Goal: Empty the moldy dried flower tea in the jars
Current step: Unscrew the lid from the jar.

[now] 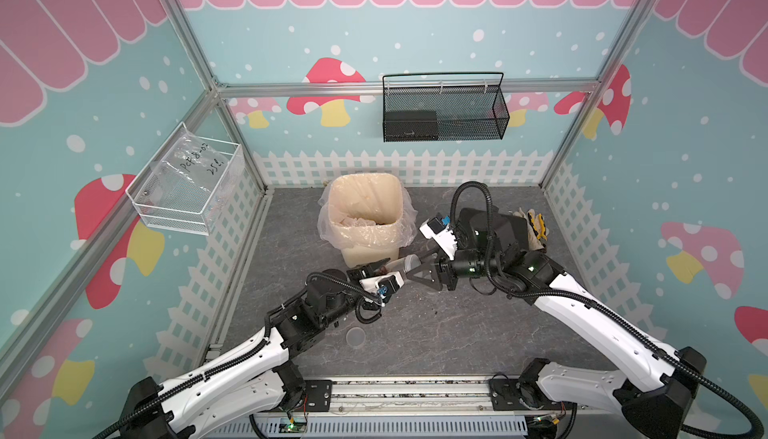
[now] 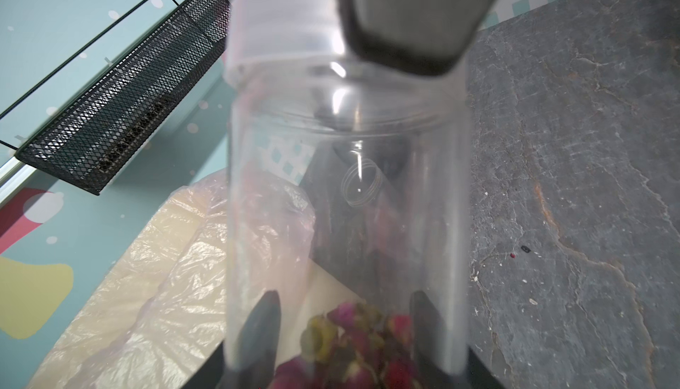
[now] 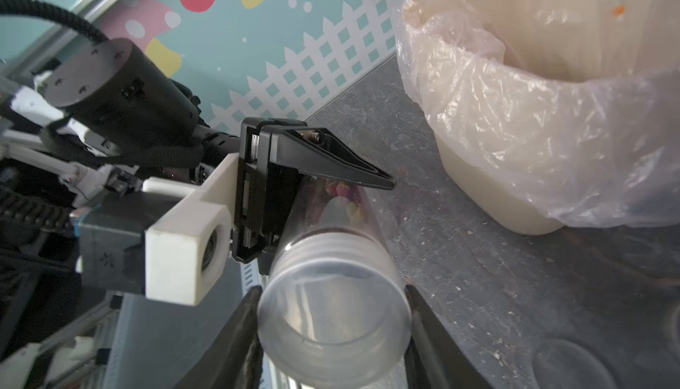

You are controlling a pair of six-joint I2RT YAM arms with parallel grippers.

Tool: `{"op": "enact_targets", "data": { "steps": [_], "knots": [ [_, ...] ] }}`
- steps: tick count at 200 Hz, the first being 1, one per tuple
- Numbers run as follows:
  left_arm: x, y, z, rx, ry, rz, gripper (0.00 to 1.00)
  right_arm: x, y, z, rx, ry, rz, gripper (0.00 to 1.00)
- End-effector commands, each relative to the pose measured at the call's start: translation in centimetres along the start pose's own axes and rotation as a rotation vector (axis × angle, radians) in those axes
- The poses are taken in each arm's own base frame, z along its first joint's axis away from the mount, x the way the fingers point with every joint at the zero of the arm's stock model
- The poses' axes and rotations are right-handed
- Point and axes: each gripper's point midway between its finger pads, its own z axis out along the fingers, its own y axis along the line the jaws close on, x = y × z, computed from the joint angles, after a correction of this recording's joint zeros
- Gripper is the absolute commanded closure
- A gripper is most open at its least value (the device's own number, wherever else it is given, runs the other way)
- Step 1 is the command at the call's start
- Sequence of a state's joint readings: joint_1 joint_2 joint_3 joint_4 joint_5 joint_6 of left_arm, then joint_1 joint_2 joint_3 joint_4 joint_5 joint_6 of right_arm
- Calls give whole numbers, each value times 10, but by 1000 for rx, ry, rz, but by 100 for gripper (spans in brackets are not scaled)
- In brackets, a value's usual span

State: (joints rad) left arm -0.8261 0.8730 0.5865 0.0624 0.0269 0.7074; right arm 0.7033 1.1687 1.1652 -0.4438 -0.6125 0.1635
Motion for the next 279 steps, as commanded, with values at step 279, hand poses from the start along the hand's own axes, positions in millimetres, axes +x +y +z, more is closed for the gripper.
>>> {"op": "enact_targets", "data": {
  "steps": [279],
  "knots": [
    [-4,-3,-4,11,-28,0,100,113,-68,-13,424,155,230,68]
  ]
}}
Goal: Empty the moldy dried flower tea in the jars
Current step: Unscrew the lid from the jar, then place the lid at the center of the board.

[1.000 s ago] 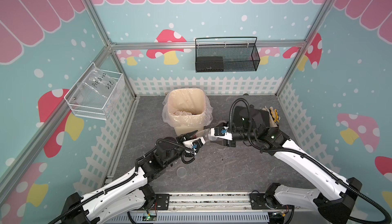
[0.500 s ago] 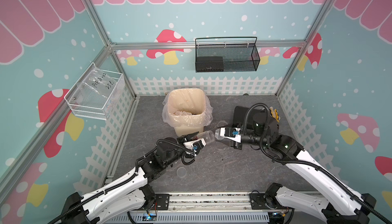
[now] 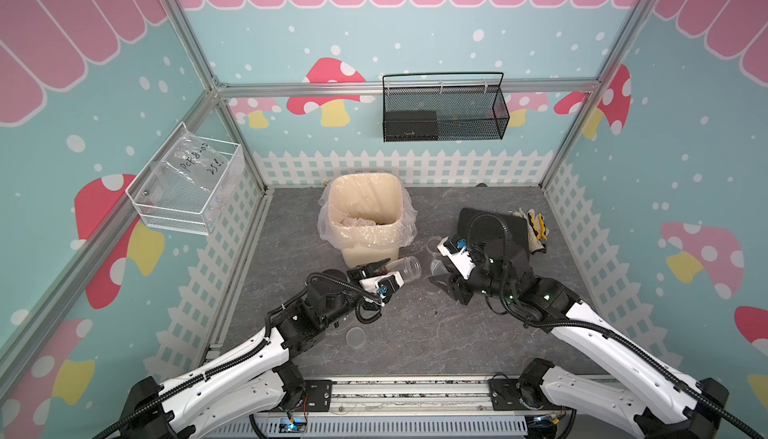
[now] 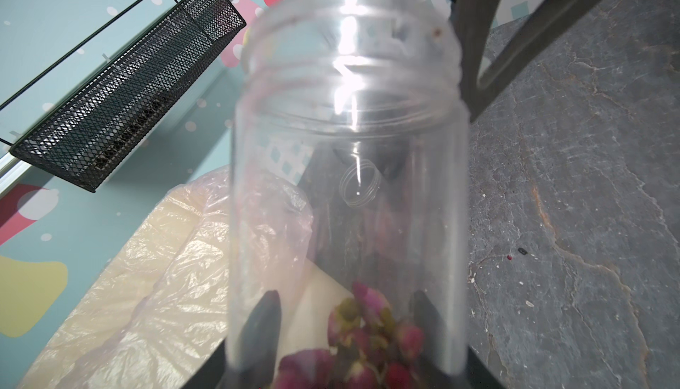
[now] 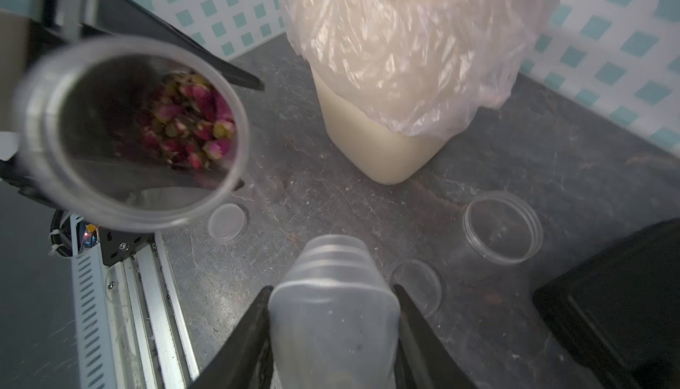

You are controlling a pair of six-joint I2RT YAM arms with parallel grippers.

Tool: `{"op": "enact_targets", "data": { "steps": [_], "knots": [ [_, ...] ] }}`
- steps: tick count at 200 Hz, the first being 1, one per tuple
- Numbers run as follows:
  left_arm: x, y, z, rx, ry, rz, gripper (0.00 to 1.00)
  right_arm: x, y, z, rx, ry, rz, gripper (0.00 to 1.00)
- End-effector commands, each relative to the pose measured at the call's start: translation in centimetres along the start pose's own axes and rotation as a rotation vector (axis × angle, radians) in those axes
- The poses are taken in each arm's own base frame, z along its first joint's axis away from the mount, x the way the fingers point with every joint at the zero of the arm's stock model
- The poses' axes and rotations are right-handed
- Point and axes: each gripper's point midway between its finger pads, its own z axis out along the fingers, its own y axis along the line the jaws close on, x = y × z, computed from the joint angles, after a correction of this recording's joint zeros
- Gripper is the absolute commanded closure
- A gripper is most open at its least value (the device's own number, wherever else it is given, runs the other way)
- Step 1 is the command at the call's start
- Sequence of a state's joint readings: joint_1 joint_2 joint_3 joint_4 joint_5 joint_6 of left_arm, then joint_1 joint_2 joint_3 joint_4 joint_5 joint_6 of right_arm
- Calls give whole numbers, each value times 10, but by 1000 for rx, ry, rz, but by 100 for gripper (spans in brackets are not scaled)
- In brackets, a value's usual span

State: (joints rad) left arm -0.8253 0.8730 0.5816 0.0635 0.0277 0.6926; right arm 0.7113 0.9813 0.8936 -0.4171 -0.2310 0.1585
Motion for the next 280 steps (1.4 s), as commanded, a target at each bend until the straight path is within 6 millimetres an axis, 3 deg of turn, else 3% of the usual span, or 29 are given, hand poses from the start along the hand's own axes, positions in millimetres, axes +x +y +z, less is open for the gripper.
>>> {"op": "enact_targets", "data": {
  "steps": [1,34,85,161,280],
  "knots": [
    [-6,-2,-4,9,-31,15,100,42,-10,16,48,142,197,68],
    [-6,-2,-4,10,-31,15,100,81,-14,32,68,269,282,63],
    [-6,-2,-5,10,-32,13,100,117,-16,40,88,342,361,55],
    [-5,-4,-4,18,-29,11,100,149,-15,37,115,369,430,49],
    [-4,-6,-3,28,-26,9,100,194,-15,49,154,447,494,41]
  ]
}}
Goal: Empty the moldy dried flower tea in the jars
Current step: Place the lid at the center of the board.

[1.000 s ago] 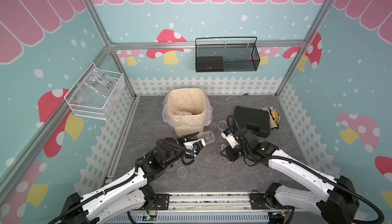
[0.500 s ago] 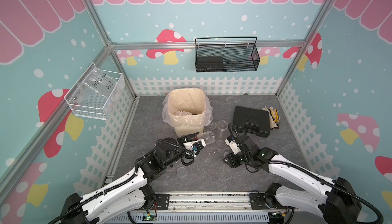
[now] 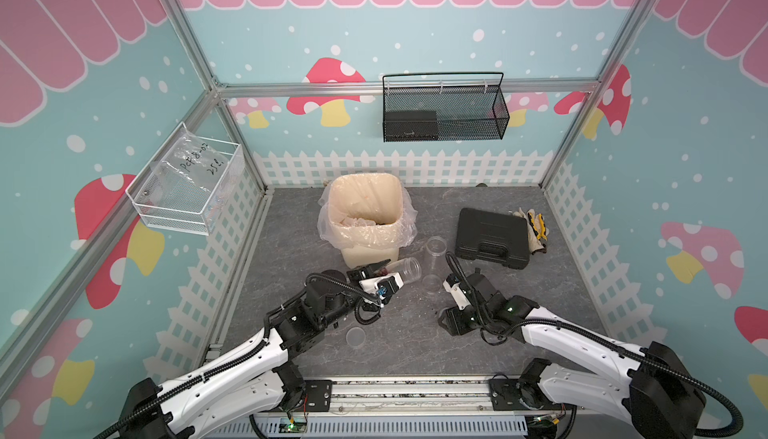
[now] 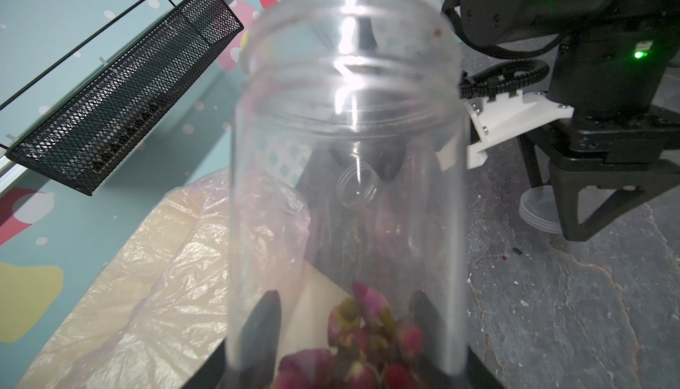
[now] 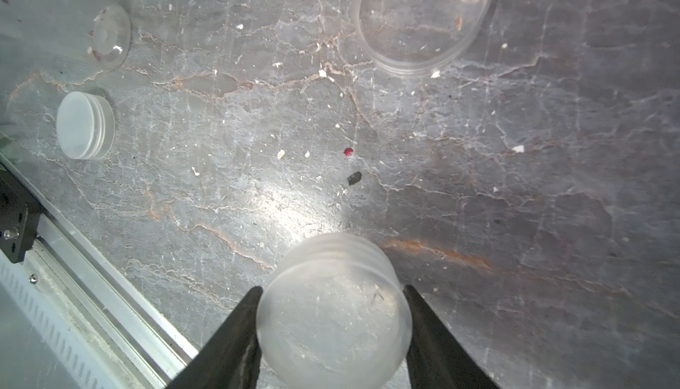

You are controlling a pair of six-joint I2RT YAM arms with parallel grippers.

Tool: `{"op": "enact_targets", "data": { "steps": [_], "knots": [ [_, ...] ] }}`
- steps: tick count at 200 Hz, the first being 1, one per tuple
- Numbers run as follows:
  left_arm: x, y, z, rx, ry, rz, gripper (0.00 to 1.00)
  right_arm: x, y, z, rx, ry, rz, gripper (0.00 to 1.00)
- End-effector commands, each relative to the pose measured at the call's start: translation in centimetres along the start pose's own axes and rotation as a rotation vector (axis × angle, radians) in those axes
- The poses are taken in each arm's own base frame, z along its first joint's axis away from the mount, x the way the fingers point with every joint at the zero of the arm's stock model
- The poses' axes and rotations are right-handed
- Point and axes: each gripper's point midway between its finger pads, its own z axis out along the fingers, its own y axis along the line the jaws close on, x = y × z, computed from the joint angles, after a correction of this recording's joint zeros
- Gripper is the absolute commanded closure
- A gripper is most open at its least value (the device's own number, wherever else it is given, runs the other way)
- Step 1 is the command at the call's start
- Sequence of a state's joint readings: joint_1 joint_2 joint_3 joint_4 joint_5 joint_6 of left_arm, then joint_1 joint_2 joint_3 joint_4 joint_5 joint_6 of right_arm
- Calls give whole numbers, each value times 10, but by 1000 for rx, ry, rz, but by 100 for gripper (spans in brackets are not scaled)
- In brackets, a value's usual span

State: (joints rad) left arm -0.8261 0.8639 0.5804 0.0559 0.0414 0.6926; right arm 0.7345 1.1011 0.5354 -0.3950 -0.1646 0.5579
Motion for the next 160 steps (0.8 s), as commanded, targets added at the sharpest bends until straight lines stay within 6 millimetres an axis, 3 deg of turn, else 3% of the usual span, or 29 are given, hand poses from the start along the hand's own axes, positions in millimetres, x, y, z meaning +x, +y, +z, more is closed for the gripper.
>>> {"op": "enact_targets", "data": {
  "steps": [1,46,108,160],
  "knots": [
    [-3,-4,-1,16,-17,8,100,6,-4,8,13,8,32,41],
    [-3,-4,-1,18,-16,8,100,17,-10,17,39,49,48,40],
    [-2,-5,-1,21,-14,8,100,16,-9,17,39,49,48,30],
    [-2,-4,-1,19,-16,8,100,16,-29,9,168,52,56,29]
  ]
}}
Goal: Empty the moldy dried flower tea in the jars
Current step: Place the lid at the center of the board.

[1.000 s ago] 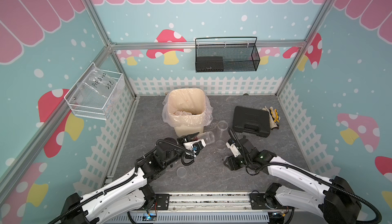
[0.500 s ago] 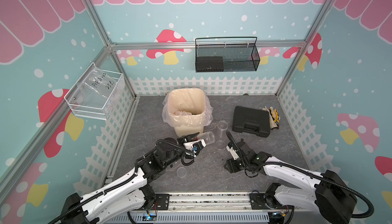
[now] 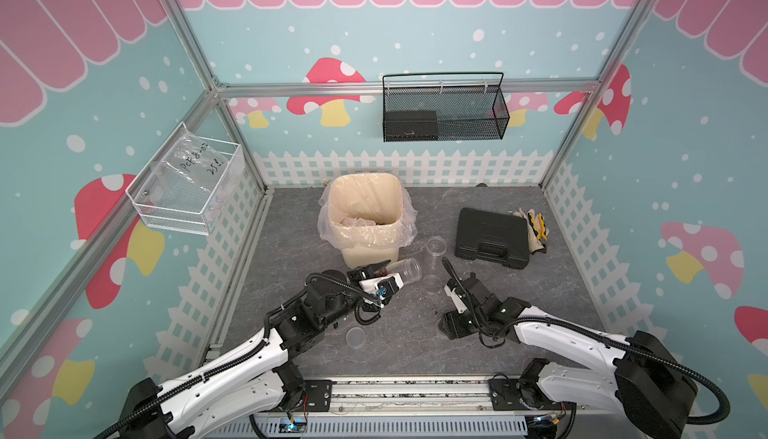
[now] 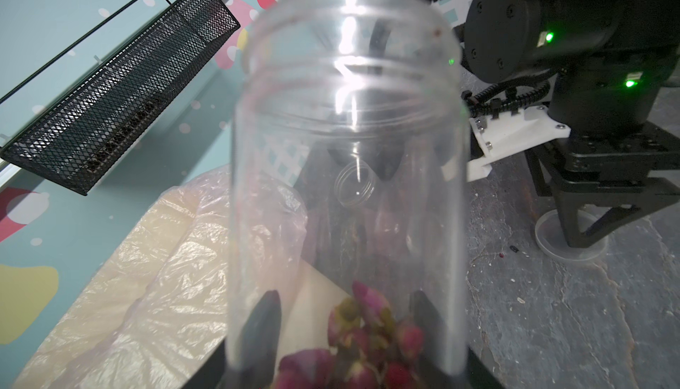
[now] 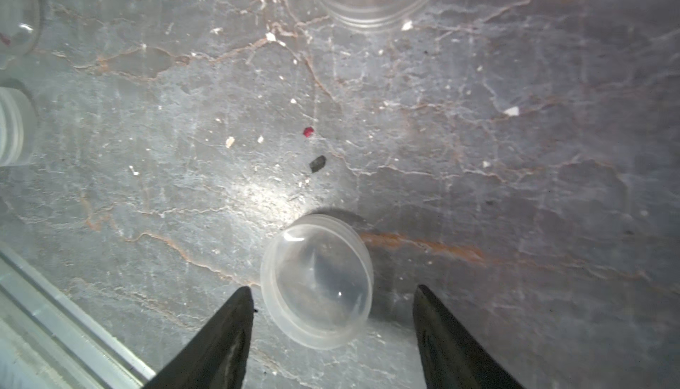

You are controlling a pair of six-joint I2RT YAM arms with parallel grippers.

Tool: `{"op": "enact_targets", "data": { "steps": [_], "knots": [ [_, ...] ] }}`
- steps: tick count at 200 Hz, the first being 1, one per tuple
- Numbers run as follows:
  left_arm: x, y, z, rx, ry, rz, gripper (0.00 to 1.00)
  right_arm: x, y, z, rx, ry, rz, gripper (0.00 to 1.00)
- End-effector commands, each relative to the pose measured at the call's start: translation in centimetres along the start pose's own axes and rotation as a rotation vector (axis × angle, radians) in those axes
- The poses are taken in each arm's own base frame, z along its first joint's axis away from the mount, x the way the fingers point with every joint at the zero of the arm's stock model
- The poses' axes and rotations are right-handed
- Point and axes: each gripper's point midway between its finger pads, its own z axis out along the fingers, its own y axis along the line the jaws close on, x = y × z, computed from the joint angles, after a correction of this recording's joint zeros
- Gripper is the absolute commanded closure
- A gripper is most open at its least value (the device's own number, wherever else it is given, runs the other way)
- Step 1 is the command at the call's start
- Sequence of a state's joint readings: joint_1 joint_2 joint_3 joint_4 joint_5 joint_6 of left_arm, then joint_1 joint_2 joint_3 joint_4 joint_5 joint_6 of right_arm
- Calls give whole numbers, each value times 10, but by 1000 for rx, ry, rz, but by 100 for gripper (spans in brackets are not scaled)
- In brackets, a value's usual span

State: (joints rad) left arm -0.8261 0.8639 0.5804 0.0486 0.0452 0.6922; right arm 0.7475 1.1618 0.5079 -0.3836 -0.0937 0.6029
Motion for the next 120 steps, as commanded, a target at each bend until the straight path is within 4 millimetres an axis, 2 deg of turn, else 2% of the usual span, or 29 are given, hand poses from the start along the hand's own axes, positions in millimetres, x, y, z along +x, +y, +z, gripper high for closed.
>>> {"op": "enact_targets", "data": {
  "steps": [1,83,120],
  "knots": [
    [-3,-3,-1,12,-18,9,100,1,-11,-5,78,5,14,30],
    [-5,-2,-3,10,-24,9,100,16,-31,7,204,119,12,28],
    [-6,-1,-3,5,-28,8,100,22,-31,11,222,153,4,27]
  ]
}}
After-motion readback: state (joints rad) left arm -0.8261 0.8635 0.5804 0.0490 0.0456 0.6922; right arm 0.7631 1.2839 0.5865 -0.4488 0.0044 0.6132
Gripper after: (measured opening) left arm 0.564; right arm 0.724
